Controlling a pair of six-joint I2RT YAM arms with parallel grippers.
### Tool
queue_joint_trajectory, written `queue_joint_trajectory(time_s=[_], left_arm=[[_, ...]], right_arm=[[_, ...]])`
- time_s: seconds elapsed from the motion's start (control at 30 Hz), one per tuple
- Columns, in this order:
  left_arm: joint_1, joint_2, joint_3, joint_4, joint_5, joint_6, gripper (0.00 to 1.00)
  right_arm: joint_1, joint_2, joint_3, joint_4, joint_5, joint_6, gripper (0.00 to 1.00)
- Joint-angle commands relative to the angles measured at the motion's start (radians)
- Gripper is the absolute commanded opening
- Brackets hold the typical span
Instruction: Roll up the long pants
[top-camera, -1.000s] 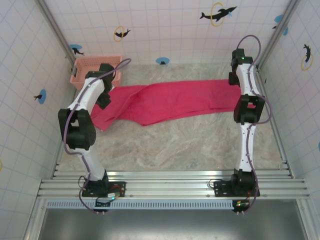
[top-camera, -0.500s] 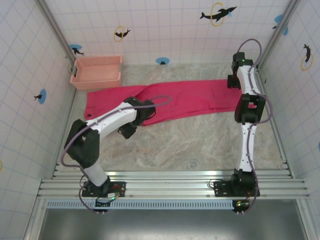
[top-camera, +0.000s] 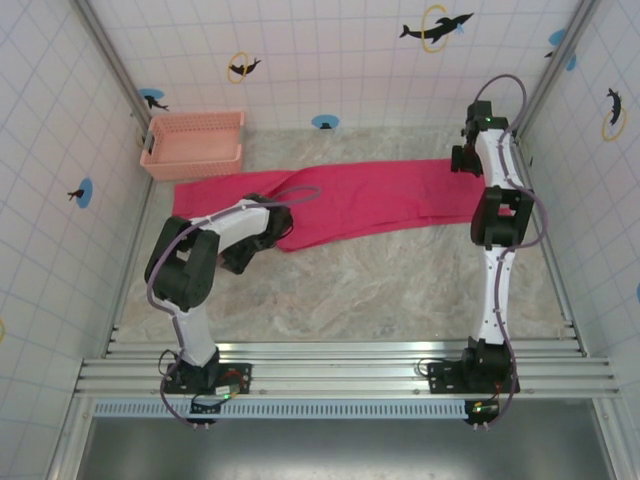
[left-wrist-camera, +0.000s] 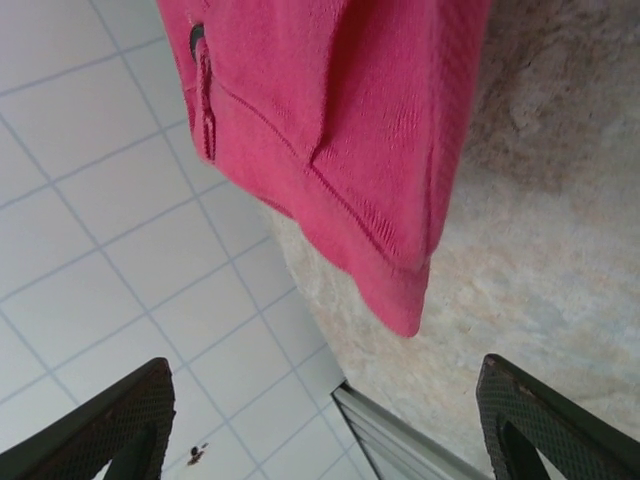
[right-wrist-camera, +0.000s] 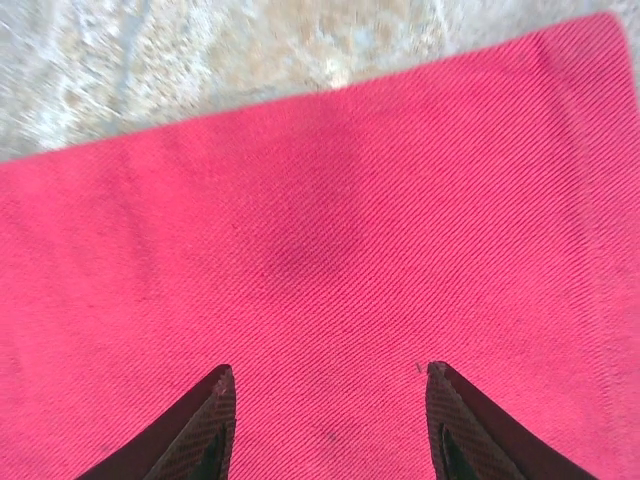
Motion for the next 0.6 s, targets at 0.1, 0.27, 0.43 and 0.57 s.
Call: queue_joint_trajectory(time_s=[0.1, 0.27, 0.43, 0.57], left_arm=[[0.011, 0.038, -0.029, 0.083, 0.012, -0.028, 0.76], [0.081, 0.115, -0.002, 0.061, -0.008, -0.06, 0.71], [0.14, 0.154, 0.027, 0.065, -0.004, -0.073, 0.53], [0.145, 0.165, 0.091, 0.034, -0.024, -0.072, 0.12]], right_arm=[[-0.004, -0.088, 0.0, 0.021, -0.025, -0.013, 0.53], [-0.004, -0.096, -0.001, 0.022, -0.036, -0.023, 0.53], [-0.005, -0.111, -0.003, 0.024, -0.062, -0.025, 0.53], [-0.004, -0.119, -0.017, 0.029, -0.076, -0.026, 0.52]])
